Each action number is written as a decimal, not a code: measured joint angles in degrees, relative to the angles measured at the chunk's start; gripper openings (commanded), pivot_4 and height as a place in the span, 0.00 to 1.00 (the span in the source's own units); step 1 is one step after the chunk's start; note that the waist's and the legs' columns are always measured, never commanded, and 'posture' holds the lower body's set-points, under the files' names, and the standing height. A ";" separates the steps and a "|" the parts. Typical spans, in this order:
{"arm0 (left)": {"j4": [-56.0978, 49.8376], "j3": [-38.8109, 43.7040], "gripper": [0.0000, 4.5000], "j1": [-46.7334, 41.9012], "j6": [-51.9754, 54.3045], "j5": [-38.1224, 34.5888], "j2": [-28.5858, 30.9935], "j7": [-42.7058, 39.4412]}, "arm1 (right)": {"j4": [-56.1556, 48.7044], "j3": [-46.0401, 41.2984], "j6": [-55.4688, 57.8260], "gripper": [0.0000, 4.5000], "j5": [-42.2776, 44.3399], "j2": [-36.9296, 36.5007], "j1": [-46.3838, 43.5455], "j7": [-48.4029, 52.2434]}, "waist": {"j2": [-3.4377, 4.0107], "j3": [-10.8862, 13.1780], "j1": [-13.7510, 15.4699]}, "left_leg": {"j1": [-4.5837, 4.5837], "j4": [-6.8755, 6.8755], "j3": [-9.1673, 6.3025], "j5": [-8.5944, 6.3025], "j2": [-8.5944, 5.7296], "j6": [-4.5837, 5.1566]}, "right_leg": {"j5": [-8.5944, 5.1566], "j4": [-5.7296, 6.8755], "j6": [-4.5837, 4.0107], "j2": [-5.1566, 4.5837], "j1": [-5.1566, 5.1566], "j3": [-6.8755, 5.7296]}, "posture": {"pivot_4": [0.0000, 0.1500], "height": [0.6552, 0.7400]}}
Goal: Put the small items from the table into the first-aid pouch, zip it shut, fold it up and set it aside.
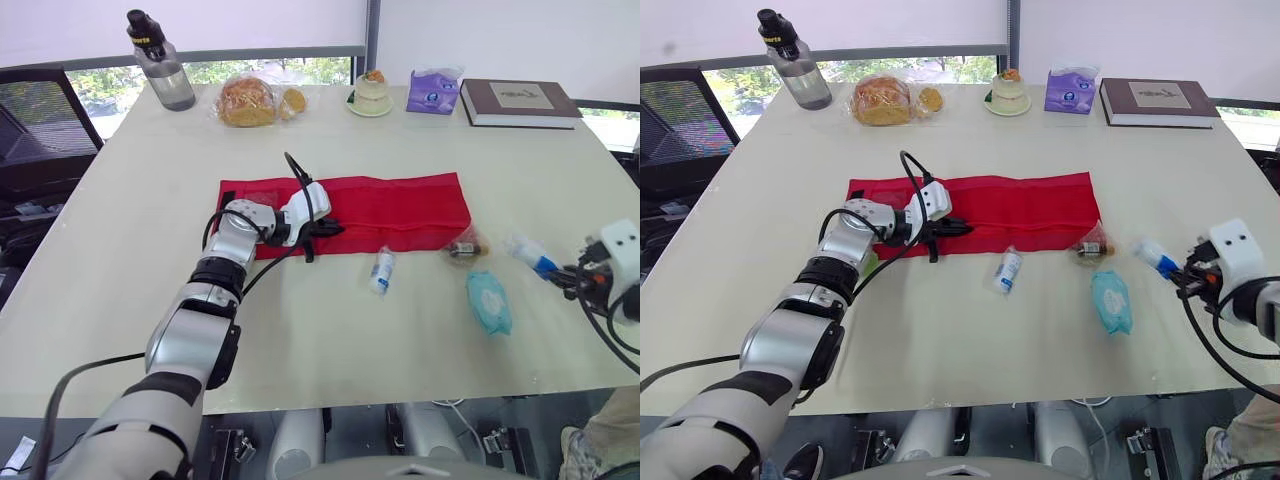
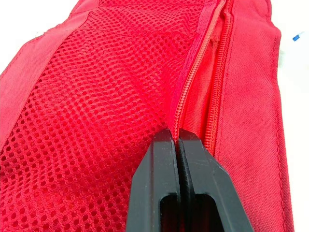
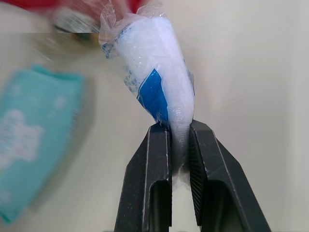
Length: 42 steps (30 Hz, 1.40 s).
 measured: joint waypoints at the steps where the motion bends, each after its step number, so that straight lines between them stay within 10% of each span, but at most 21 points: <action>1: -0.13 -0.01 0.00 0.00 0.12 0.00 -0.04 0.00 | 1.02 -0.04 0.01 0.11 0.00 0.99 0.28 -1.29 | 0.00 0.00 0.01 | -0.01 0.00 0.00 0.00 0.00 0.00 | 0.00 -0.01 0.00 0.00 0.00 0.00 | 1.00 1.00; 10: -0.68 -0.08 0.00 0.07 0.51 0.00 -0.14 -0.05 | 5.67 0.22 -8.24 0.98 3.10 2.82 2.62 -3.06 | 0.00 0.00 0.06 | -0.03 -0.01 -0.01 0.00 -0.01 0.00 | -0.01 -0.04 0.01 0.02 0.00 0.01 | 1.00 1.00; 22: -0.80 -0.08 0.00 0.18 0.73 0.02 0.07 0.03 | 15.74 2.33 -32.94 0.98 4.57 -3.06 8.69 7.36 | 0.01 0.00 -0.10 | 0.01 -0.01 0.01 0.00 0.01 0.00 | -0.01 -0.05 0.02 0.06 0.01 0.02 | 1.00 1.00; 26: -0.80 -0.08 0.00 0.18 0.74 0.02 0.04 0.04 | 18.95 4.38 -36.46 0.74 4.32 -3.89 7.18 7.96 | 0.01 0.00 -0.06 | -0.01 -0.01 0.00 0.00 0.01 0.00 | -0.01 -0.07 0.01 0.06 0.01 0.02 | 1.00 1.00; 32: -0.80 -0.08 0.00 0.17 0.75 0.02 0.06 0.10 | 20.40 4.77 -38.12 0.05 4.36 -4.19 6.86 7.69 | 0.01 0.00 -0.02 | 0.00 -0.01 0.00 0.00 0.01 0.00 | -0.01 -0.06 0.01 0.06 0.01 0.02 | 1.00 1.00; 42: -1.25 0.40 0.00 -0.20 3.72 -1.22 -0.44 0.10 | 8.73 5.22 -22.93 0.00 10.05 -10.03 -0.76 5.22 | 0.13 0.01 -0.27 | 0.00 -0.01 -0.04 0.00 0.03 0.00 | -0.01 -0.02 0.01 0.08 0.01 0.03 | 1.00 1.00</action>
